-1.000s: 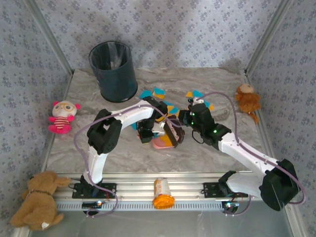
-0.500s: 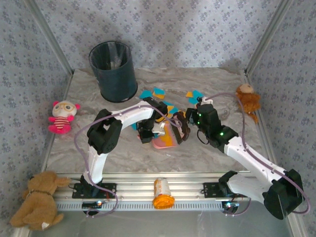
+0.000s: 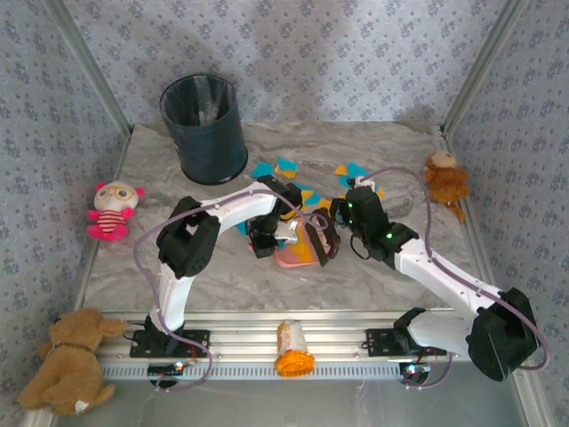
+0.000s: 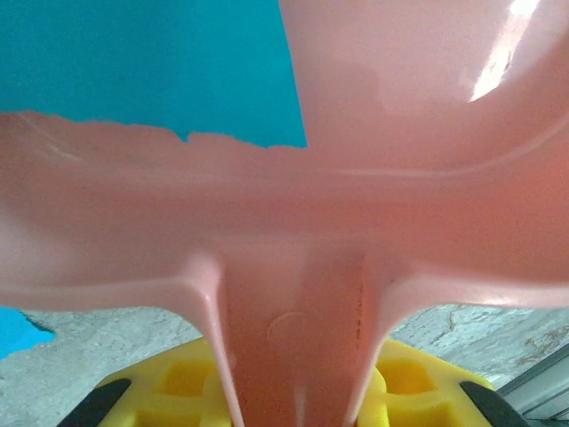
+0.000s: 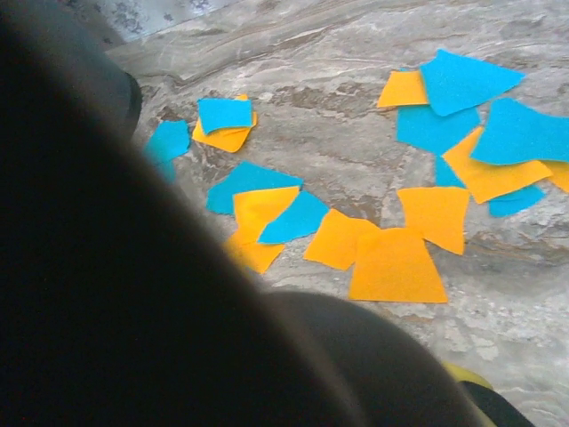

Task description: Sweep away the paper scraps from the table

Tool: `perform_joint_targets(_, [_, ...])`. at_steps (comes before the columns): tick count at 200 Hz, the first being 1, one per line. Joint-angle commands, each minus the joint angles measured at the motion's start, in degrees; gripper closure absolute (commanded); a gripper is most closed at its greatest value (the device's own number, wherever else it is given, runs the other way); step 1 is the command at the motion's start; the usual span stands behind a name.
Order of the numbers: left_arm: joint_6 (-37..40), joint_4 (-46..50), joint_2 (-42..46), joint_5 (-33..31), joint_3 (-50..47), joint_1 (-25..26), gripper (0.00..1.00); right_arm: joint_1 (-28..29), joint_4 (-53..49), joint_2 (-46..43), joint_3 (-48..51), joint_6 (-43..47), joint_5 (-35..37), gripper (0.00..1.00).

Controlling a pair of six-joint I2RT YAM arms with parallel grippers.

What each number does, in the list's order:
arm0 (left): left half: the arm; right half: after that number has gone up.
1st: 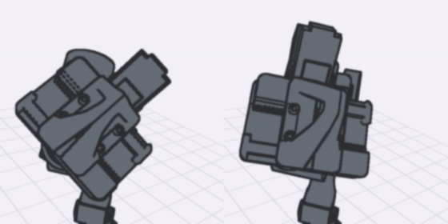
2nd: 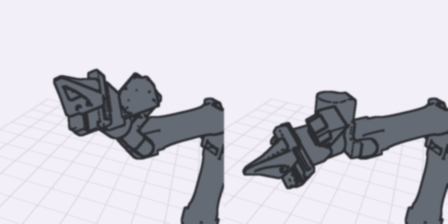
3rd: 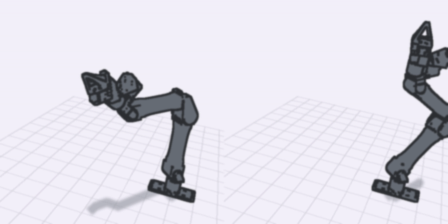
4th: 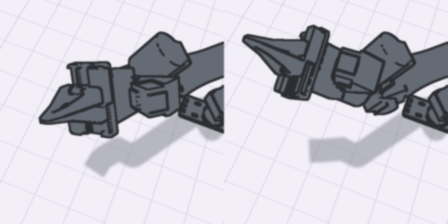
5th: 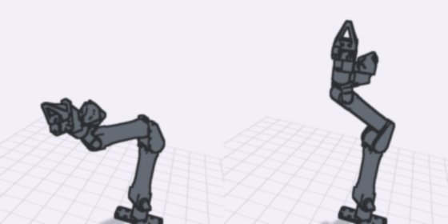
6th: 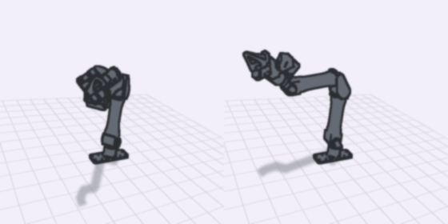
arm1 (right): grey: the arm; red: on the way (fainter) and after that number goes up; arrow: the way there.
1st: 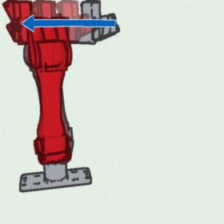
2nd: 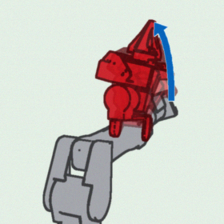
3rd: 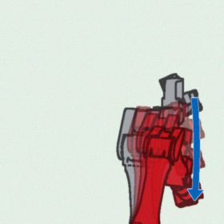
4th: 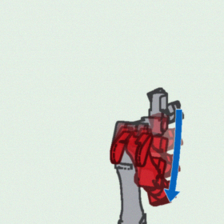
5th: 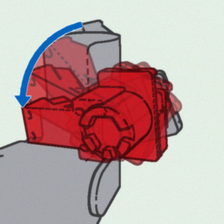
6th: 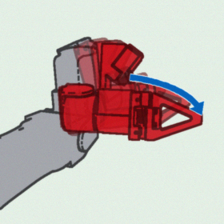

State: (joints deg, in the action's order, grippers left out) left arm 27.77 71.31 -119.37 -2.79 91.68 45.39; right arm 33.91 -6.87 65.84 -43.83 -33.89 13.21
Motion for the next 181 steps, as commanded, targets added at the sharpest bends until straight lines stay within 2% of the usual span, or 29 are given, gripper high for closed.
perform_joint_targets(1, [-0.94, 0.01, 0.53, -0.03, -1.44, -0.30, 0.99, 0.61, 0.42, 1.28, -1.42, -0.05, -2.57, 1.00])
perform_joint_targets(52, [-2.43, -2.97, 2.20, 1.50, -3.24, -1.26, 0.83, 0.71, -0.98, 2.26, -1.69, 0.01, -1.71, 1.00])
perform_joint_targets(120, [-3.07, -9.03, 5.75, 3.99, -7.60, -2.23, 0.84, 0.89, -2.30, 3.54, -2.11, 0.17, -1.20, 1.00])
perform_joint_targets(181, [-3.47, -13.00, 7.57, 4.16, -10.90, -2.55, 0.80, 1.24, -3.40, 4.66, -3.08, 0.37, -0.90, 1.00])
